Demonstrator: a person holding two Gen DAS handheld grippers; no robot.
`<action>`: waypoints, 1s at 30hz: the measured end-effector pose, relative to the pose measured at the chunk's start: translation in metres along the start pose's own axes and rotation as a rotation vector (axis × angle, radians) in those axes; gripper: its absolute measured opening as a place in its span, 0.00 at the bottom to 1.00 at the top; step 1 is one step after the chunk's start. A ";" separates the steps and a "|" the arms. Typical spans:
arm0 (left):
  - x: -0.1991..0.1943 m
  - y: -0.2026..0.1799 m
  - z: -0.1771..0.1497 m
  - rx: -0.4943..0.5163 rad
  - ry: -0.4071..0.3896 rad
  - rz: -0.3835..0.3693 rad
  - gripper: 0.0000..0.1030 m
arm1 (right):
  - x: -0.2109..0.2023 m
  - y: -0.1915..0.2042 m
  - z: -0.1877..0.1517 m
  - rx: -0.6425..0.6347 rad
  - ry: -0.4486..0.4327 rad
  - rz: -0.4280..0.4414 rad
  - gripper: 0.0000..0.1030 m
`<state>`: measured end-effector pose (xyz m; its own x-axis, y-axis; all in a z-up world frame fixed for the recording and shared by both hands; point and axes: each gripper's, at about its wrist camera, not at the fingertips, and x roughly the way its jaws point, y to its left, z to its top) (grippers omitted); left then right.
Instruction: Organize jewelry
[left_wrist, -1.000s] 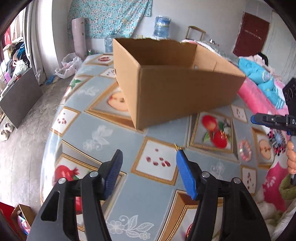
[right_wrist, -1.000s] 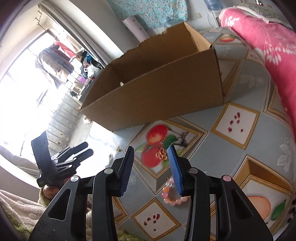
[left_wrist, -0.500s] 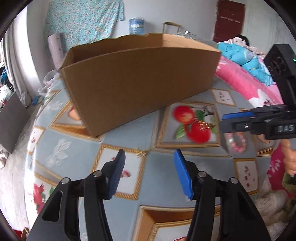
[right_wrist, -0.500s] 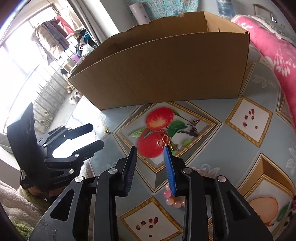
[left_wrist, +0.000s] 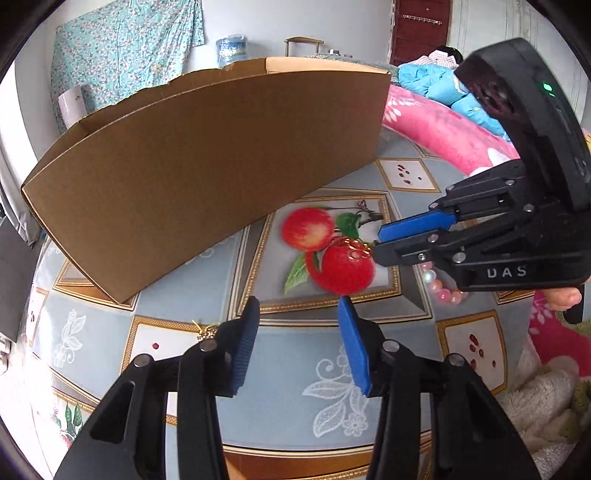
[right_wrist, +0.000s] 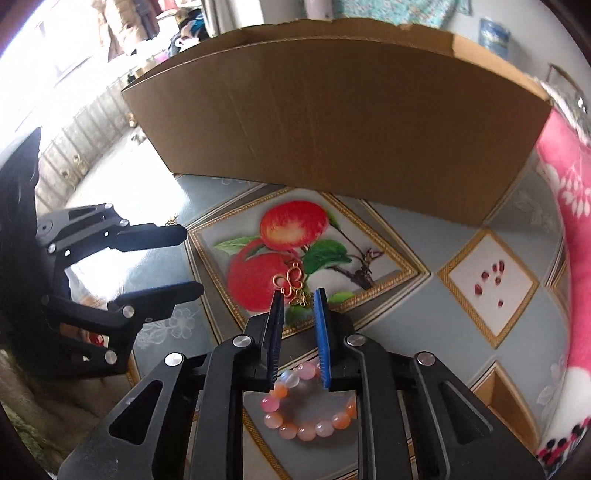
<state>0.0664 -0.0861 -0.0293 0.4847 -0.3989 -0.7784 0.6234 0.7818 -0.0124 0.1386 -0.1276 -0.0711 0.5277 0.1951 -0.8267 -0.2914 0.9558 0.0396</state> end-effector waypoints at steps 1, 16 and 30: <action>0.000 0.001 0.000 -0.004 0.002 0.004 0.41 | 0.000 0.001 0.000 -0.020 0.001 -0.008 0.13; 0.015 -0.023 0.022 0.056 -0.013 -0.058 0.36 | -0.006 -0.009 -0.015 0.033 -0.023 -0.065 0.09; 0.037 -0.041 0.037 0.114 0.020 -0.057 0.18 | -0.024 -0.037 -0.026 0.121 -0.074 -0.004 0.09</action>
<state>0.0816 -0.1504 -0.0349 0.4350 -0.4309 -0.7907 0.7157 0.6983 0.0132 0.1156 -0.1733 -0.0673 0.5871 0.2023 -0.7838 -0.1930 0.9753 0.1072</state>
